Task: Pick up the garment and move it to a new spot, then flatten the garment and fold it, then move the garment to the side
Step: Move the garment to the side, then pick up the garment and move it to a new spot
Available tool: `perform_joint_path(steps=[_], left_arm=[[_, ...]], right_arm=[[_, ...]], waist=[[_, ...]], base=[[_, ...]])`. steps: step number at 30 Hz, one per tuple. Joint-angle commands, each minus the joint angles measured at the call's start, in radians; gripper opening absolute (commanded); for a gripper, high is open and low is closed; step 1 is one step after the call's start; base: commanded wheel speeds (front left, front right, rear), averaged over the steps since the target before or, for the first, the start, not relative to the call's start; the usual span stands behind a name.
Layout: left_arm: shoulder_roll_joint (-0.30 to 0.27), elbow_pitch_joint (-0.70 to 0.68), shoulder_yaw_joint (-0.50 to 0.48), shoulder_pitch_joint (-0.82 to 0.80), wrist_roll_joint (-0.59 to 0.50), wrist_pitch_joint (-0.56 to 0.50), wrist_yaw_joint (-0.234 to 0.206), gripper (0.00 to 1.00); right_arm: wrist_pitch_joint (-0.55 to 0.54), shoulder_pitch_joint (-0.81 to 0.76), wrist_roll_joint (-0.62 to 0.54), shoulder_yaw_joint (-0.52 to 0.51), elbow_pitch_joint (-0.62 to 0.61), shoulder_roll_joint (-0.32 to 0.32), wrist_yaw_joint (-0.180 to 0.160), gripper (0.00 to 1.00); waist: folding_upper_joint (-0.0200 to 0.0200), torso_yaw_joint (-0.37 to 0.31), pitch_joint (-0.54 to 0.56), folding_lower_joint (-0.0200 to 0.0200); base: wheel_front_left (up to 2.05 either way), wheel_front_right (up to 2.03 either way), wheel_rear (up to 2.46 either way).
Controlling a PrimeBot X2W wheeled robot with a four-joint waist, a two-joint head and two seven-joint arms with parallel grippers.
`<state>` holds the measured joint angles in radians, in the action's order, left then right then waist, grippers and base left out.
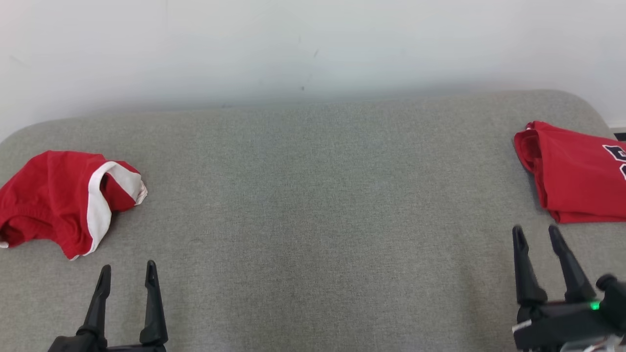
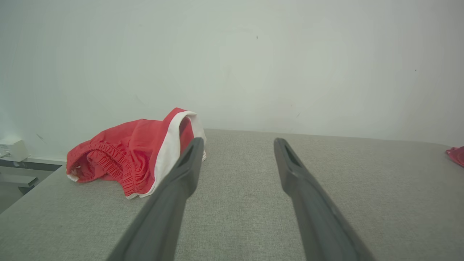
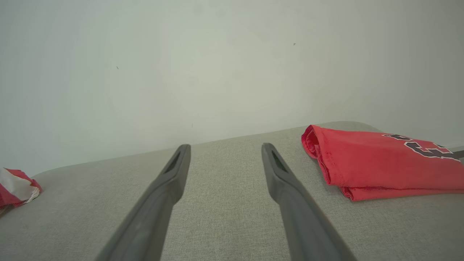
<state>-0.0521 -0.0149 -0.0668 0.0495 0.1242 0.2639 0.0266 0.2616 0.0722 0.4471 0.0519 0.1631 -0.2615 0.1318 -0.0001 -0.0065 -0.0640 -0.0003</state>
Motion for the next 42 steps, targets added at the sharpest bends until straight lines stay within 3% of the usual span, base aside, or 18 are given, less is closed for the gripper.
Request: perform_joint_path(steps=[1, 15, 35, 42], left_arm=[[0.001, 0.003, -0.003, 0.011, 0.006, 0.0, 0.001, 1.0], [0.002, 0.09, 0.005, 0.003, 0.001, 0.0, 0.012, 1.0], [0.002, 0.121, -0.006, -0.003, -0.012, 0.0, 0.017, 1.0], [0.002, 0.116, -0.001, -0.018, -0.02, 0.0, 0.019, 1.0]], right_arm=[[0.004, -0.022, -0.011, -0.003, -0.008, 0.007, -0.003, 1.0], [0.004, -0.119, -0.096, 0.049, -0.034, 0.1, -0.003, 1.0], [0.004, -0.135, -0.132, 0.045, -0.031, 0.119, -0.003, 1.0], [0.003, -0.125, -0.13, 0.047, -0.03, 0.124, -0.003, 1.0]], waist=[[0.0001, 0.0, 0.008, 0.0003], [0.0001, 0.013, 0.034, 0.0003], [0.0001, 0.027, 0.05, 0.0003], [0.0001, 0.075, 0.034, 0.0003]], base=[[0.0, 0.0, 0.0], [0.0, 0.0, 0.0], [0.0, 0.0, 0.0], [0.0, 0.0, 0.0]])
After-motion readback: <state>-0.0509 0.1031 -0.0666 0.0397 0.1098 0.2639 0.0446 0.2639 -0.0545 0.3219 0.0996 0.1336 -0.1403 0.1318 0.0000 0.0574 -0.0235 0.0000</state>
